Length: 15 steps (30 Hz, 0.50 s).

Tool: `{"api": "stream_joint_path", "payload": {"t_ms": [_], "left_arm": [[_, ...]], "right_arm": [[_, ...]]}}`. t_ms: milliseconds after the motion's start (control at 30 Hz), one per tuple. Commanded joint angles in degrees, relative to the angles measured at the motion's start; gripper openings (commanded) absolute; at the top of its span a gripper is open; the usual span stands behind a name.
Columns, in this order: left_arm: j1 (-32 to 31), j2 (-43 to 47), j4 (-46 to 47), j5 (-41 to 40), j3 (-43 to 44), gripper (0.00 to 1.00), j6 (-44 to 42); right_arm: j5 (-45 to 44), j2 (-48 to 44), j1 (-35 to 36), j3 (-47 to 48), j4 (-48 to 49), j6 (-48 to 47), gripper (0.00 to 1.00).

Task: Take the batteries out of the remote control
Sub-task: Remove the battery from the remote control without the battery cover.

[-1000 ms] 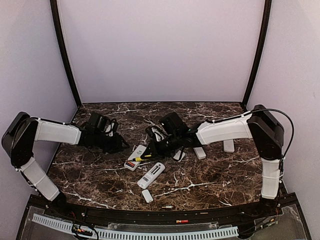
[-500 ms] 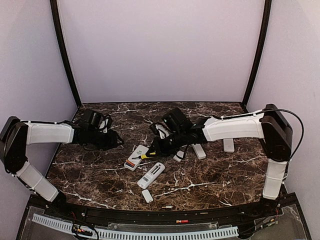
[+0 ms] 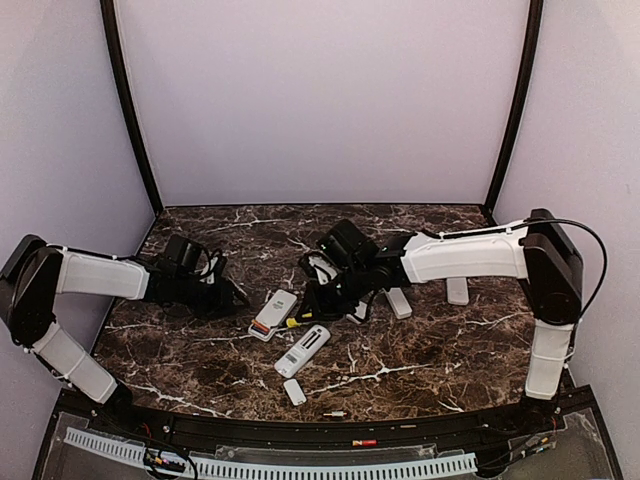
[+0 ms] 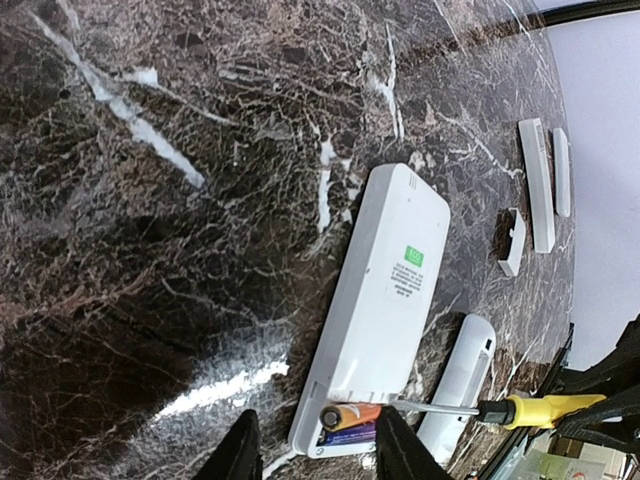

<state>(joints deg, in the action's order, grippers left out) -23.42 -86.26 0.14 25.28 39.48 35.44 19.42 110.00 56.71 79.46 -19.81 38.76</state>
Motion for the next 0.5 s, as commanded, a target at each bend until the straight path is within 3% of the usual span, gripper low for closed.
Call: {"api": "stream_joint_path", "payload": {"t_ms": [0,200,467], "left_arm": [[-0.3,0.1,2.6,2.8,-2.7,0.37,1.4],[-1.6,0.3,3.9,3.6,-5.0,0.34,2.5],[-2.9,-0.4,5.3,4.1,-6.0,0.37,3.0]], "right_arm": [[-1.0,2.2,0.5,3.2,-2.8,-1.3,0.0],[-0.7,3.5,0.9,5.7,-6.0,-2.1,0.0],[-0.1,5.2,1.1,7.6,-6.8,-2.1,0.0]]}}
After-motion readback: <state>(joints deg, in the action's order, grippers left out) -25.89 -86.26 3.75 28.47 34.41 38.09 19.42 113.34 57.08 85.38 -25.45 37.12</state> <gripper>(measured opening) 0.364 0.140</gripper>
